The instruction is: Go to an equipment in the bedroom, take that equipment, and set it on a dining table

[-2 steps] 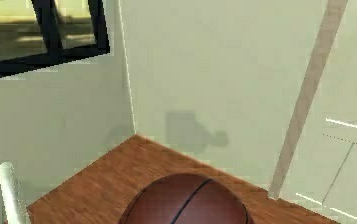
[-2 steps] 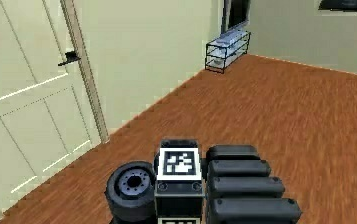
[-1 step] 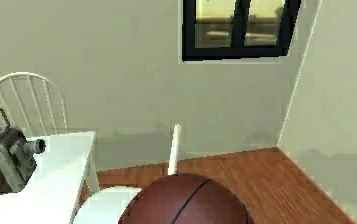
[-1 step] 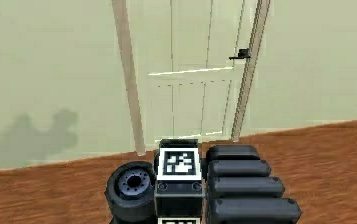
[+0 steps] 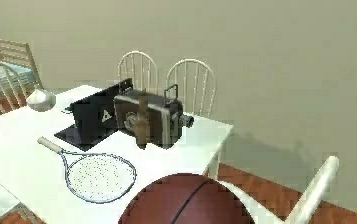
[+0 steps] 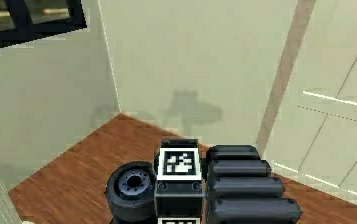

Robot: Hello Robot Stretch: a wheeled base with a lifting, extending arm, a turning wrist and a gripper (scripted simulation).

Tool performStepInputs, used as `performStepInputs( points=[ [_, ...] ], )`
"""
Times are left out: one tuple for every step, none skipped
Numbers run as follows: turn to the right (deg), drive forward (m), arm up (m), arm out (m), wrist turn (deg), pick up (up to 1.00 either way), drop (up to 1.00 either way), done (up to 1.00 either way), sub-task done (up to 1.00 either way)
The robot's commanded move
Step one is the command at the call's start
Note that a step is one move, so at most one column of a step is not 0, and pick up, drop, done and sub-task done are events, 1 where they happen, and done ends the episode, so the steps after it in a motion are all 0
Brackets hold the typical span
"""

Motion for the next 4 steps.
performStepInputs(
  points=[
    [-45.0, 0.00, 0.00, 0.00, 0.0, 0.00, 0.00, 0.00, 0.00],
    [-45.0, 0.00, 0.00, 0.00, 0.0, 0.00, 0.00, 0.00, 0.00],
    [-45.0, 0.00, 0.00, 0.00, 0.0, 0.00, 0.00, 0.00, 0.00],
    [-36.0, 0.00, 0.00, 0.00, 0.0, 0.00, 0.00, 0.00, 0.00]
  ],
)
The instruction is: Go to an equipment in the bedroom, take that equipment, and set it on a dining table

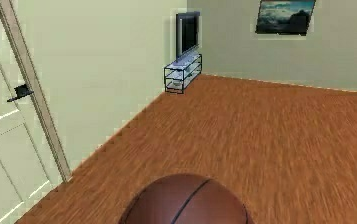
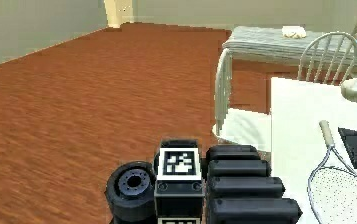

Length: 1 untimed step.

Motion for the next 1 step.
performStepInputs(
  points=[
    [45.0, 0.00, 0.00, 0.00, 0.0, 0.00, 0.00, 0.00, 0.00]
  ],
)
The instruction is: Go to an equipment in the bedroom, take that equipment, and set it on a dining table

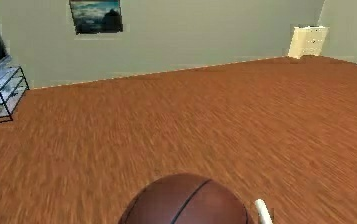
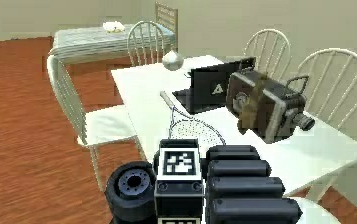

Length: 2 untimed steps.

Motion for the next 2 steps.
performStepInputs(
  points=[
    [39.0, 0.00, 0.00, 0.00, 0.0, 0.00, 0.00, 0.00, 0.00],
    [0.0, 0.30, 0.00, 0.00, 0.0, 0.00, 0.00, 0.00, 0.00]
  ],
)
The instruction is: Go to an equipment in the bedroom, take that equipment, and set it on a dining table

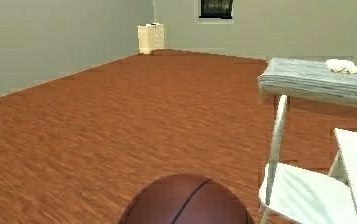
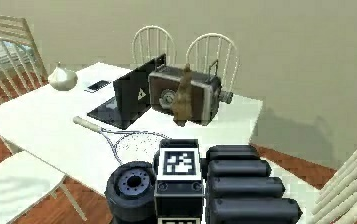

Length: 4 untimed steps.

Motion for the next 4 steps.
performStepInputs(
  points=[
    [12.0, 0.00, 0.00, 0.00, 0.0, 0.00, 0.00, 0.00, 0.00],
    [-3.0, 0.00, 0.00, 0.00, 0.0, 0.00, 0.00, 0.00, 0.00],
    [-3.0, 0.00, 0.00, 0.00, 0.0, 0.00, 0.00, 0.00, 0.00],
    [0.0, 0.00, 0.00, 0.48, 0.0, 0.00, 0.00, 0.00, 0.00]
  ],
)
